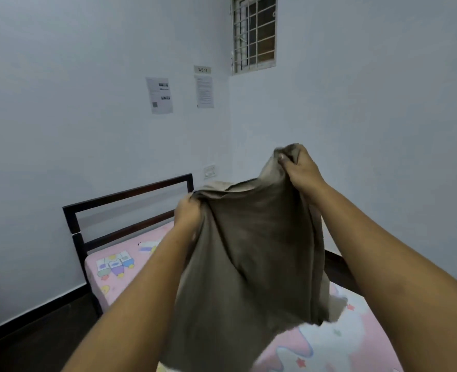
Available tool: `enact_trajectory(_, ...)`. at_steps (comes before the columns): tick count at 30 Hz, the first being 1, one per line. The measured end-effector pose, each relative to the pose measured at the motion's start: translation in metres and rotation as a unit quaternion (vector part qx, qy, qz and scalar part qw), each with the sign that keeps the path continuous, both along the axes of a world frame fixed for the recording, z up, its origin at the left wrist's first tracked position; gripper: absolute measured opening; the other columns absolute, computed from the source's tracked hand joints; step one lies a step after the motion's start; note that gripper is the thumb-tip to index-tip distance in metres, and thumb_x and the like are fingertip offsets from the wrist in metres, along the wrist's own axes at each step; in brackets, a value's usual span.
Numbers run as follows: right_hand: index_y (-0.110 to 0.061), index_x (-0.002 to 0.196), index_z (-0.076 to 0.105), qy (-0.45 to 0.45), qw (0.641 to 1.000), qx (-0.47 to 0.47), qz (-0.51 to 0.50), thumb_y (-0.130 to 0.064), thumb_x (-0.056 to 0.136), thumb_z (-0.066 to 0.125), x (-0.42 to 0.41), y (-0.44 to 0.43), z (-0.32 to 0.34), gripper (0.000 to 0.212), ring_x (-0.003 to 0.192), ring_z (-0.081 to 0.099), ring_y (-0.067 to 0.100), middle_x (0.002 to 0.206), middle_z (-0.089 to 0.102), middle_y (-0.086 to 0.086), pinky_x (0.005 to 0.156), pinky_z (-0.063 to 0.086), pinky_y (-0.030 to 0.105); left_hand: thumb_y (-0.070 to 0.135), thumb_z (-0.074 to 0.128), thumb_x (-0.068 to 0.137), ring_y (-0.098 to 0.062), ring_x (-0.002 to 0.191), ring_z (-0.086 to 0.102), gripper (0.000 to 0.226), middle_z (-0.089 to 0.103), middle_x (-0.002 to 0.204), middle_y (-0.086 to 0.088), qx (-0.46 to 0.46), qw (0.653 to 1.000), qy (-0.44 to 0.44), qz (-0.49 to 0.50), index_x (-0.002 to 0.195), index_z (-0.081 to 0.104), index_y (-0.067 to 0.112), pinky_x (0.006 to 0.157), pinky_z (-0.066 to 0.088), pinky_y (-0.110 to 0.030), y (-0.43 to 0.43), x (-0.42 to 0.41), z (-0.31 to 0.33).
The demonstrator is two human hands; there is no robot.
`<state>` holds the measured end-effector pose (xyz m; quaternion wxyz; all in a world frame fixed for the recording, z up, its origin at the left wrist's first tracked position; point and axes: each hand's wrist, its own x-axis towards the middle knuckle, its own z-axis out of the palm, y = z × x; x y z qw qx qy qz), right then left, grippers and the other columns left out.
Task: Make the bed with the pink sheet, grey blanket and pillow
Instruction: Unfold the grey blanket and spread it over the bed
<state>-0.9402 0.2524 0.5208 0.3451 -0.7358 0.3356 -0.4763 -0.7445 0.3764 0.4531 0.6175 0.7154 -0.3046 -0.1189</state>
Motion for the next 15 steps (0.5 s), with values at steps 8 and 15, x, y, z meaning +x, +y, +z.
enact_trajectory(8,-0.028,0.151,0.002,0.184,0.951,-0.039,0.244,-0.028,0.066,0.086,0.038,0.054,-0.024,0.12,0.135,0.031,0.013,0.148,0.03,-0.002,0.112,0.029,0.032,0.023,0.038,0.085,-0.026,0.098,0.058,0.027,0.065,0.105,-0.005,-0.008,0.983,-0.163,-0.089,0.093,0.063,0.017,0.091,0.047,-0.038,-0.01,-0.035,0.076)
enact_trajectory(15,-0.02,0.112,0.06,0.02,0.999,0.001,0.042,-0.013,0.092,0.046,0.056,0.055,-0.034,0.026,0.103,0.055,0.024,0.115,0.062,0.005,0.084,0.042,0.031,0.03,0.071,0.079,-0.017,0.088,0.055,0.022,0.062,0.09,0.001,0.094,0.914,-0.352,-0.179,0.093,0.062,0.015,0.077,0.042,-0.028,0.018,-0.018,0.084)
